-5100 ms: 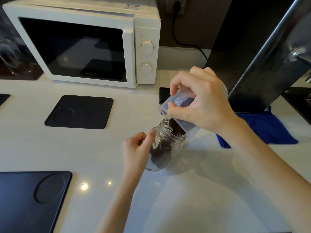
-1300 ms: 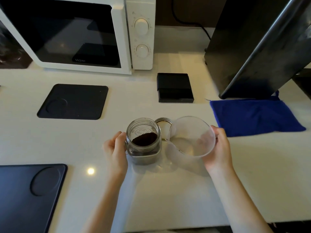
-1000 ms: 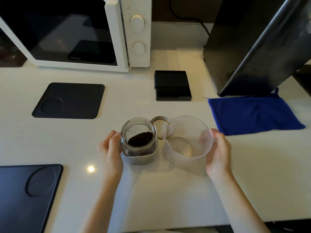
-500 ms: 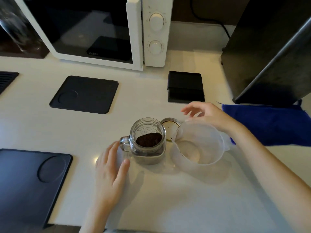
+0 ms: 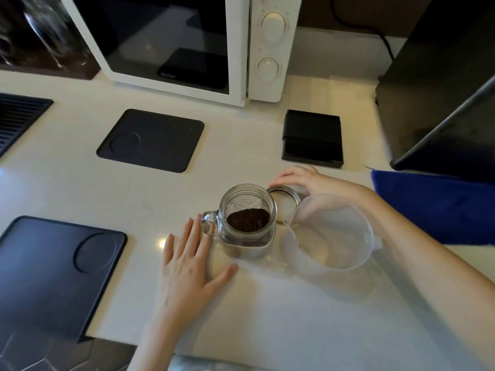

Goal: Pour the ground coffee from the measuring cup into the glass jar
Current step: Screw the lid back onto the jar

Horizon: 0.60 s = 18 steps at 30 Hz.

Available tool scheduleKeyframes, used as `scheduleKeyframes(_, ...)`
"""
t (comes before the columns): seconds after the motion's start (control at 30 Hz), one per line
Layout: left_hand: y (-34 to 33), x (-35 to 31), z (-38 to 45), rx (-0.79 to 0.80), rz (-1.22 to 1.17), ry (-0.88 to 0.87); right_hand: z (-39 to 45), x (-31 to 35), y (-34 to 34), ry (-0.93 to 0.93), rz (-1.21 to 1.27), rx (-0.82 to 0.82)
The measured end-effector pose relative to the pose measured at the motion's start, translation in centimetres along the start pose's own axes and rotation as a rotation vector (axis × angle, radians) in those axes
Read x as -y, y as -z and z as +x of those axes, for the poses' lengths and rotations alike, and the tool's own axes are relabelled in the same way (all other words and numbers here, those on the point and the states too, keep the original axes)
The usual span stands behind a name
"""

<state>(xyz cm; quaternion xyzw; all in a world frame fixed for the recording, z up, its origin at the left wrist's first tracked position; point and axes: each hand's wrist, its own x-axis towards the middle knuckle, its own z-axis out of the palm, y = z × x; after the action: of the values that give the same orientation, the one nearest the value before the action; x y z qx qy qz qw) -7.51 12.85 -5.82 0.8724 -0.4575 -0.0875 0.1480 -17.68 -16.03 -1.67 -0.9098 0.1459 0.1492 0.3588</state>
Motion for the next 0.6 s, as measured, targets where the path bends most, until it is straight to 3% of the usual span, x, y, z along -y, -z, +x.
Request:
scheduleKeyframes(0.1, 0.1, -0.1, 0.1, 0.007, -0.004, 0.0, -0.1, 0.5, 0.3, 0.013, 0.058, -0.057)
scheduleKeyframes(0.23, 0.2, -0.1, 0.1, 0.009, -0.019, 0.01, -1.6, 1.5, 1.3, -0.047, 0.231, -0.256)
scheduleKeyframes(0.37, 0.2, -0.2, 0.0, 0.018, -0.018, 0.007, -3.4, 3.1, 3.0, 0.01, 0.443, -0.389)
scheduleKeyframes(0.5, 0.7, 0.2, 0.5, 0.073, -0.074, -0.005, -5.9, 6.1, 4.9, 0.102, 0.446, -0.435)
scheduleKeyframes(0.6, 2.3, 0.7, 1.1, 0.115, -0.138, 0.024, -7.6, 8.7, 5.5, 0.101, 0.289, -0.421)
